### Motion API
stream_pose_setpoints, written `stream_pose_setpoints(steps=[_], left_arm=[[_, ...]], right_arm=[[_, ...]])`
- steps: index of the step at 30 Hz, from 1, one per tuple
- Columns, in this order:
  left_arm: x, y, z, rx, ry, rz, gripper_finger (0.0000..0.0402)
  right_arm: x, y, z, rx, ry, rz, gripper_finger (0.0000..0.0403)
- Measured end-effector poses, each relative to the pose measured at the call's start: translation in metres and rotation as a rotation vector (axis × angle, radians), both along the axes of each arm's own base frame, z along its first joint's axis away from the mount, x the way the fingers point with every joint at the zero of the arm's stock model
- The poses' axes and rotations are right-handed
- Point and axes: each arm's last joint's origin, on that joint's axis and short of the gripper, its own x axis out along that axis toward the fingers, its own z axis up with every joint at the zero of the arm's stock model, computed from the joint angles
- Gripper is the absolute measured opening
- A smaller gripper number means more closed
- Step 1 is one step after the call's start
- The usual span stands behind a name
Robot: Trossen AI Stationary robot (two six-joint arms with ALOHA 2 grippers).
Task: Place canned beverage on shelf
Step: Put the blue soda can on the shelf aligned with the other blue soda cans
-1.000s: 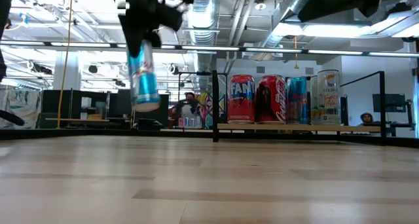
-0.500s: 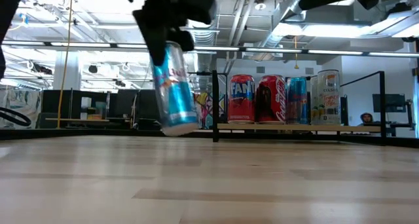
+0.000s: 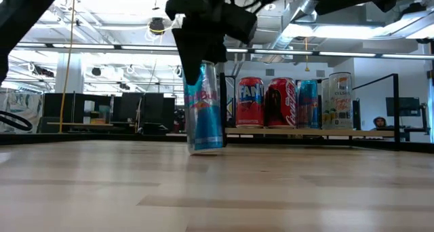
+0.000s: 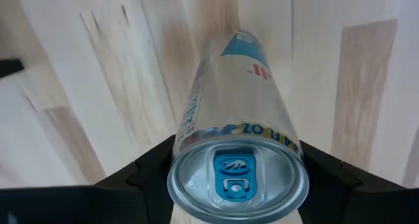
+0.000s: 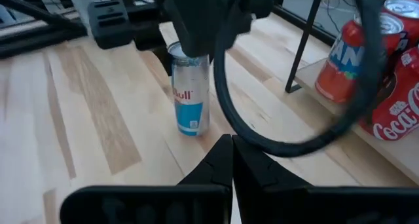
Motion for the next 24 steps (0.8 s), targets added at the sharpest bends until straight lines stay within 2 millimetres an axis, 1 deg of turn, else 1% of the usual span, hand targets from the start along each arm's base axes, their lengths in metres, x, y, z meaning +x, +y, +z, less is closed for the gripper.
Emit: stream_pose_setpoints(steps=[8,11,15,17,19,24], left_arm=[[0.005,-0.003,-0.012,-0.005,0.024,-0.044,0.0291],[0.003,-0.005,-0.005,-0.007,0.007,-0.051,0.0305],[0.001,-0.009,0.001,-0.013,0.007,-0.074,0.0313],[0.002,-0.010,0.007,-0.035,-0.003,-0.077,0.0314],[0.001,-0.010,0.018,-0.041,-0.016,-0.071,0.0314],[-0.006,-0.008,0.051,-0.004,-0.042,-0.029,0.0315]], right_arm=[[0.000,-0.001,0.000,-0.013,0.006,-0.005,0.0027],[-0.001,-0.001,-0.001,-0.018,0.011,-0.004,0.0027],[-0.001,-0.001,-0.001,-0.021,0.015,-0.004,0.0027],[-0.001,-0.001,-0.001,-0.021,0.015,-0.004,0.0027],[-0.001,-0.001,0.000,-0.020,0.013,-0.004,0.0027],[0.000,-0.002,0.002,-0.018,-0.010,-0.015,0.0027]])
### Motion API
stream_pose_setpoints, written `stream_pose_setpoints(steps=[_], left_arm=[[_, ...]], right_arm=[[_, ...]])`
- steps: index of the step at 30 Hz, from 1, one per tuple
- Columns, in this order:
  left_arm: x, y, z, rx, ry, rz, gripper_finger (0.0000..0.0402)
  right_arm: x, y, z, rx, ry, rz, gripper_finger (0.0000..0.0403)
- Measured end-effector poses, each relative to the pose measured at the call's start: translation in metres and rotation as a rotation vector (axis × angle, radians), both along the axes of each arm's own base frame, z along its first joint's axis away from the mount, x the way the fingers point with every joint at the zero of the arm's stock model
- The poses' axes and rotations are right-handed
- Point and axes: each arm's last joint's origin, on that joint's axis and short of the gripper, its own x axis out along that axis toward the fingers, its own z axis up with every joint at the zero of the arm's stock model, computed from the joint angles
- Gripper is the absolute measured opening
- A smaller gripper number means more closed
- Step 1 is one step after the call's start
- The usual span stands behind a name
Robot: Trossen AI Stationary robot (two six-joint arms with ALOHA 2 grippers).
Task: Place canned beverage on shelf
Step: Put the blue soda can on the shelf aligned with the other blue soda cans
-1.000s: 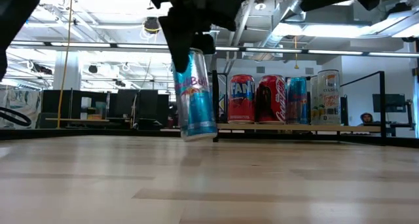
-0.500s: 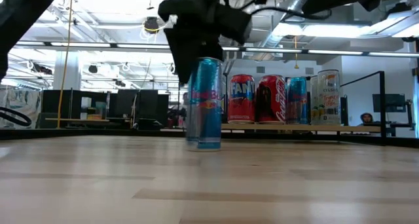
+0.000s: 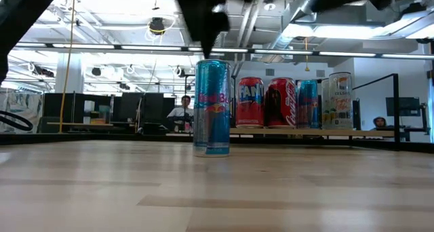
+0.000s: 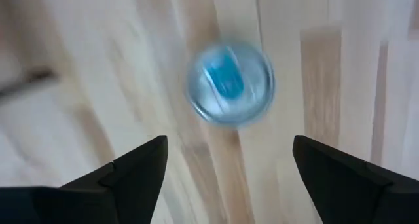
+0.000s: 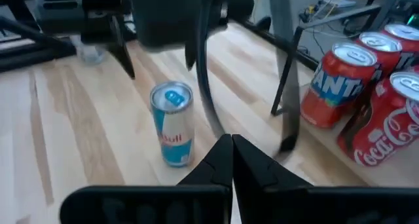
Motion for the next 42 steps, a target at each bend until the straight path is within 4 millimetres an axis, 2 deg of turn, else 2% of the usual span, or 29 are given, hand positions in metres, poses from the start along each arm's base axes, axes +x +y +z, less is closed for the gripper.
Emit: stream_pose_setpoints(steps=[4,8,12,15,18,21,25,29,33,38,42], left_arm=[[-0.019,0.002,0.043,0.013,-0.135,0.033,0.0315],[-0.057,0.004,0.083,0.079,-0.235,0.101,0.0315],[-0.124,0.008,0.122,0.195,-0.362,0.214,0.0316],[-0.178,0.010,0.131,0.246,-0.487,0.303,0.0316],[-0.230,0.011,0.122,0.237,-0.684,0.377,0.0316],[-0.277,0.016,0.097,0.193,-0.901,0.420,0.0316],[-0.313,0.021,0.048,0.147,-1.147,0.406,0.0316],[-0.332,0.026,0.005,0.201,-1.296,0.359,0.0316],[-0.341,0.030,-0.026,0.225,-1.367,0.399,0.0316],[-0.343,0.031,-0.036,0.108,-1.563,0.488,0.0316],[-0.337,0.033,-0.055,0.153,-1.560,0.541,0.0316]], right_arm=[[0.004,-0.002,-0.003,0.044,0.028,0.017,0.0027],[0.013,-0.007,0.000,0.073,0.017,0.035,0.0027],[0.030,-0.014,0.009,0.084,-0.032,0.103,0.0027],[0.044,-0.019,0.018,0.059,-0.103,0.152,0.0028],[0.060,-0.024,0.020,0.005,-0.131,0.212,0.0032],[0.074,-0.030,0.019,-0.020,-0.169,0.237,0.0043],[0.090,-0.042,0.012,0.006,-0.185,0.271,0.0074],[0.105,-0.052,-0.002,0.031,-0.147,0.294,0.0134],[0.120,-0.063,-0.006,0.066,-0.134,0.313,0.0213],[0.134,-0.074,-0.010,0.128,-0.098,0.403,0.0300],[0.133,-0.074,-0.011,0.132,-0.052,0.431,0.0336]])
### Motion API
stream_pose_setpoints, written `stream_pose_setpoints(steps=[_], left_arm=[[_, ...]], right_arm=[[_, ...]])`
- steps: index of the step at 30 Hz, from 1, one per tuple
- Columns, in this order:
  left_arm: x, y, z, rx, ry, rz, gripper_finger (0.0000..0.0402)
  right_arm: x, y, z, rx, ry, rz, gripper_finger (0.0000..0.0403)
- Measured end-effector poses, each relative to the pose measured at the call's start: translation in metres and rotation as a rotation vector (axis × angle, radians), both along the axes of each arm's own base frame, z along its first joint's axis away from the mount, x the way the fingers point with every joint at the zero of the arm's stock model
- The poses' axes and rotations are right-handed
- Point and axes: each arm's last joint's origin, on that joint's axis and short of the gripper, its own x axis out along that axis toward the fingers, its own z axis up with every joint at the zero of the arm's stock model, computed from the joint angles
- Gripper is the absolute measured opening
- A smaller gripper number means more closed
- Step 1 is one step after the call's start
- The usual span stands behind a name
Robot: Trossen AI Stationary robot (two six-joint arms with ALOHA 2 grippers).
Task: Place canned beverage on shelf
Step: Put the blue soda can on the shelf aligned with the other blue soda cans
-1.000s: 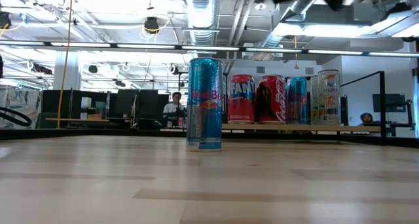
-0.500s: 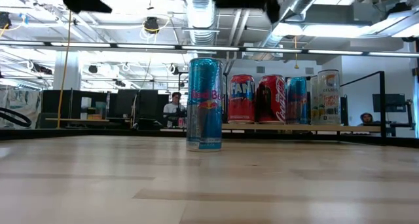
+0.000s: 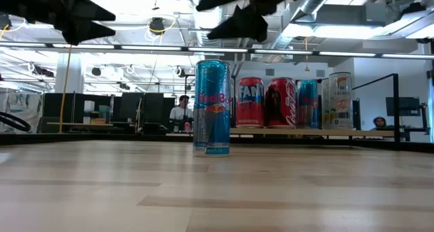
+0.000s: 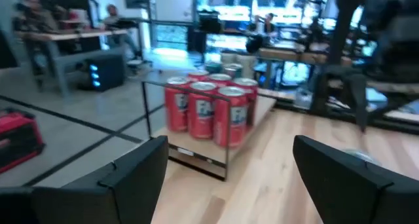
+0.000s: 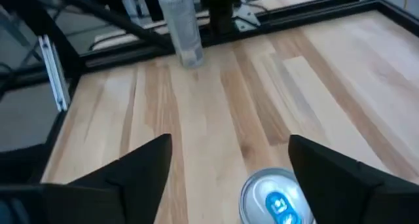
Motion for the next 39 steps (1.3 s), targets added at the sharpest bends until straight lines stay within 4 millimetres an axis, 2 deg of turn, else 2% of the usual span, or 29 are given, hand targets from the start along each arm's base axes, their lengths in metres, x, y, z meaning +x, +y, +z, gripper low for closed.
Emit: stream_pose_setpoints(steps=[5,13,18,23,39], left_arm=[[0.004,0.001,-0.017,0.008,0.051,0.042,0.0316],[0.005,0.001,-0.020,0.000,0.050,0.040,0.0316],[0.005,0.001,-0.020,-0.004,0.050,0.037,0.0316],[0.005,0.001,-0.020,0.006,0.057,0.035,0.0316],[0.005,0.001,-0.021,0.016,0.073,0.035,0.0316]], right_arm=[[-0.002,0.000,-0.004,-0.058,0.045,0.012,0.0347],[0.000,-0.006,-0.015,-0.089,0.108,-0.012,0.0346],[0.009,-0.012,-0.033,-0.117,0.138,-0.071,0.0346],[0.013,-0.012,-0.039,-0.115,0.146,-0.074,0.0345],[0.010,-0.006,-0.041,-0.100,0.163,-0.069,0.0345]])
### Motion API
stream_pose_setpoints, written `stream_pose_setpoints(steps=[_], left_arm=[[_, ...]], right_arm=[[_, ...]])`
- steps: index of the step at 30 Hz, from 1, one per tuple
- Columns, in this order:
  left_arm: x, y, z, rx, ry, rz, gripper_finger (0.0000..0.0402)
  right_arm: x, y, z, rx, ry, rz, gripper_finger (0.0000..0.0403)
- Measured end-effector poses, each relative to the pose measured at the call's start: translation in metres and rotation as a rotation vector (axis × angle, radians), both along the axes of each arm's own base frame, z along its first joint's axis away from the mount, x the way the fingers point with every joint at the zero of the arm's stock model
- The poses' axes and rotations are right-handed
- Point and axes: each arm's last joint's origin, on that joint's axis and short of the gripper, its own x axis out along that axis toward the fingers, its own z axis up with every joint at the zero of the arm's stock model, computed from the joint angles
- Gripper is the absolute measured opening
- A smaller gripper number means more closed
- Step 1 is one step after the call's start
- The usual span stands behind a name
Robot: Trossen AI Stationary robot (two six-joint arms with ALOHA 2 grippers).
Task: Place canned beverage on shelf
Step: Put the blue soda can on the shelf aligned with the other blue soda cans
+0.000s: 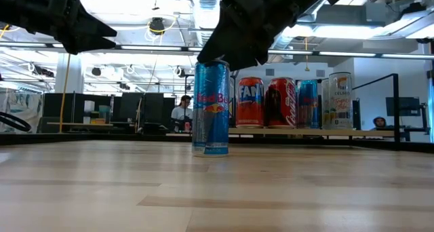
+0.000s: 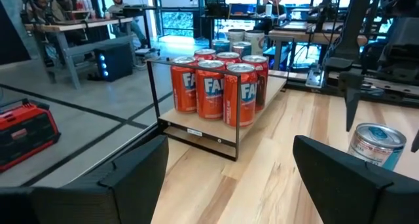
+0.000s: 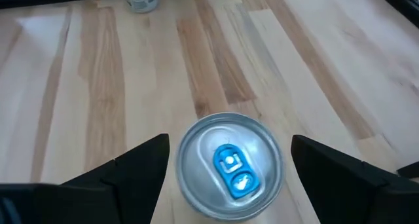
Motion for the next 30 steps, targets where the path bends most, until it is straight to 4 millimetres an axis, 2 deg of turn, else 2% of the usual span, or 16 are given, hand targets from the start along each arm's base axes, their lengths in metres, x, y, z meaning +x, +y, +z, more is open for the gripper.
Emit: stream_pose_setpoints(steps=[9,16,22,30], left_arm=[[0.000,0.000,-0.001,-0.011,0.011,-0.001,0.0316],[0.000,0.000,-0.002,-0.015,0.010,-0.002,0.0316],[0.000,0.000,-0.001,-0.015,0.009,-0.002,0.0316],[0.000,0.000,-0.002,-0.015,0.017,-0.003,0.0316]], right_arm=[[-0.002,0.005,0.000,-0.028,-0.009,-0.044,0.0342],[-0.002,0.008,0.000,-0.017,-0.008,-0.034,0.0314],[0.003,0.009,-0.017,-0.007,0.028,-0.049,0.0312],[0.004,0.009,-0.018,-0.016,0.022,-0.062,0.0311]])
